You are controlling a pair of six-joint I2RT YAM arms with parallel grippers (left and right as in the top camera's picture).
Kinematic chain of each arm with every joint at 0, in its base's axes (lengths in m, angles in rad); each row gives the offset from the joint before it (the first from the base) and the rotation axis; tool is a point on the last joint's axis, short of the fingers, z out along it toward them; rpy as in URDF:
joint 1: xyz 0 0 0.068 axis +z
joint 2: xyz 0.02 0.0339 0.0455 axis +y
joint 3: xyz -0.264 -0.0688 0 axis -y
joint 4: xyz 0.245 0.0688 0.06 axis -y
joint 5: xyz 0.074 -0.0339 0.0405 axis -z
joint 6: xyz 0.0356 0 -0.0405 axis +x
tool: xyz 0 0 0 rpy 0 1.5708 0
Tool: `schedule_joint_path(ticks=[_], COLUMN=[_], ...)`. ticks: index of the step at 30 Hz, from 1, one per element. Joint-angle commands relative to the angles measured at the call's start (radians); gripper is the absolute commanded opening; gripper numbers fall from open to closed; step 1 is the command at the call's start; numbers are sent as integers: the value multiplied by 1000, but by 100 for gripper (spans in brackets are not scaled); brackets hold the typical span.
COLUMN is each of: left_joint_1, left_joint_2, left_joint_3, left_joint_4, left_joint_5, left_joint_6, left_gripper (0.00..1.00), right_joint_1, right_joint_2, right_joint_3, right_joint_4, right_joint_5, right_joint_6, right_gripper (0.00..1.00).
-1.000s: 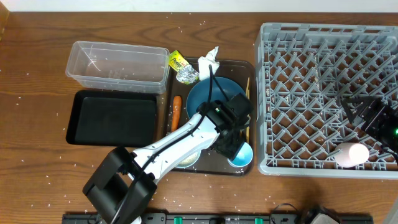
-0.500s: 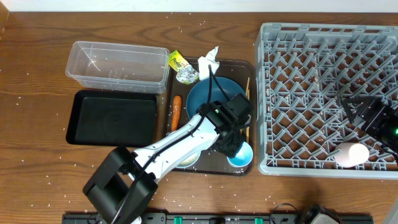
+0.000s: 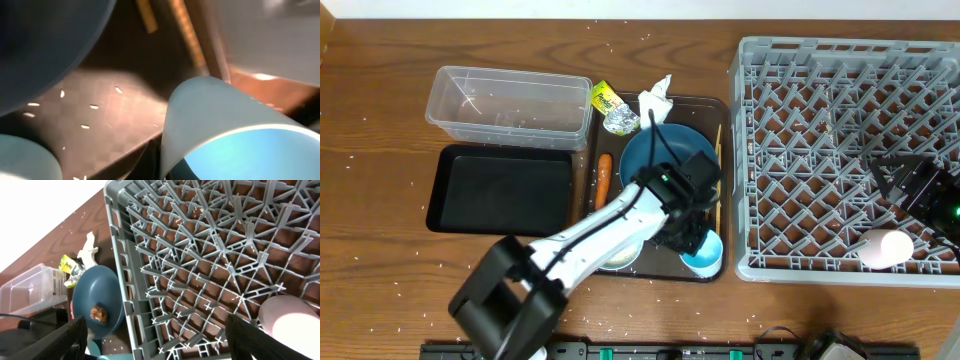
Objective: Sort waste into correct bins and load items into the dishwasher rack
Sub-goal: 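Lift the light-blue cup and pass it to the right gripper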
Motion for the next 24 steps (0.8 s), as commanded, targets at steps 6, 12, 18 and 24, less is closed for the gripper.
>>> schedule_joint_path(ticks=[6,12,18,24], left_joint_1=[265,596,666,656], left_joint_2=[-315,-371,-351,-351], left_joint_3=[116,115,114,114], left_joint_4=[-58,-23,34,62], left_joint_5=[201,734,1096,1219], left_joint_6=[-9,-7,2,2], left_gripper=[6,6,6,6], right_joint_1=[41,192,441,661], right_joint_2=[6,6,6,12], right_joint_3=[5,5,5,5], right_joint_4=[-17,21,204,464], right_joint_5=[-285,-633,-748,-682], right_joint_6=[-163,-256,-238,-103], right_gripper=[79,79,78,77])
